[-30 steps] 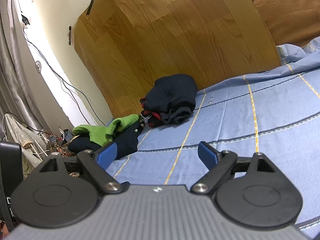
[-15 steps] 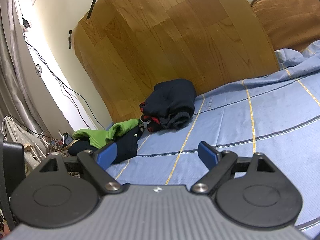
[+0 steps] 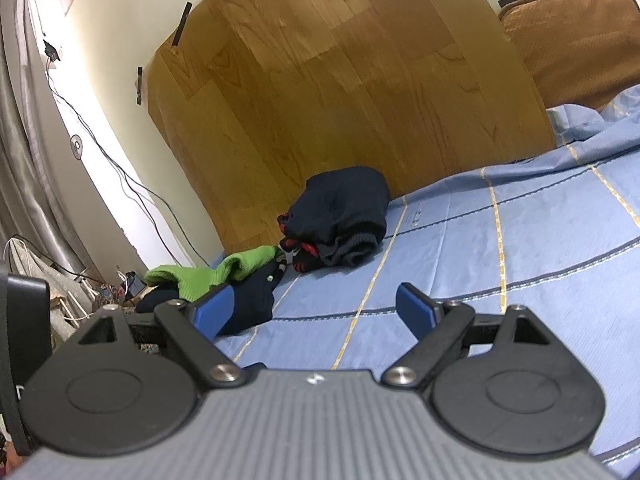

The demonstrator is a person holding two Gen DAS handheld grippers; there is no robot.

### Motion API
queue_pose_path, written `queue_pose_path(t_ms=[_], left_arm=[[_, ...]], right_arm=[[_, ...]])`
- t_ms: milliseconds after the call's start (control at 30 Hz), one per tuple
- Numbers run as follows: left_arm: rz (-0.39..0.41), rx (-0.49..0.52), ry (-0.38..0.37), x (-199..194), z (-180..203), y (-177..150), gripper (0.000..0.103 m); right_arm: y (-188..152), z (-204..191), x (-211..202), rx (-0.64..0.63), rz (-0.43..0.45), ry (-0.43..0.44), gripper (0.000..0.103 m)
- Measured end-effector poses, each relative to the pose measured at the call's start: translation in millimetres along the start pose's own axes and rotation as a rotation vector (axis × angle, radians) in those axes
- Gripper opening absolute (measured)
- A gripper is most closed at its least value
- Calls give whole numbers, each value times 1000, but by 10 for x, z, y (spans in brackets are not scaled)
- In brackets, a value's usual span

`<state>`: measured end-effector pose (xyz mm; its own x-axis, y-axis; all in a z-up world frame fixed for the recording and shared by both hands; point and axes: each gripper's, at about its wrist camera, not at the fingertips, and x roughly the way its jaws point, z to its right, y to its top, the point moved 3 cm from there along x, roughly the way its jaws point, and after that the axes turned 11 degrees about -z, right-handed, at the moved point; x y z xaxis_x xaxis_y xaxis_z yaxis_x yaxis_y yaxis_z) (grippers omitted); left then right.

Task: Fold small clothes

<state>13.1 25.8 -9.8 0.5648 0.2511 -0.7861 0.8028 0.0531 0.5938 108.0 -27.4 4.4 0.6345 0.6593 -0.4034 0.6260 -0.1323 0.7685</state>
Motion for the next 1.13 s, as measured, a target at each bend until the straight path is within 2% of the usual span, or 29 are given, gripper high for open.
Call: queue_pose_path(t_ms=[433, 1133], left_arm=[[7, 23, -28, 37, 88, 162, 103], [25, 39, -80, 128, 79, 290, 103]], right_arm=[[84, 68, -98, 31, 61, -39, 90], [120, 80, -36, 34, 72, -80, 90]])
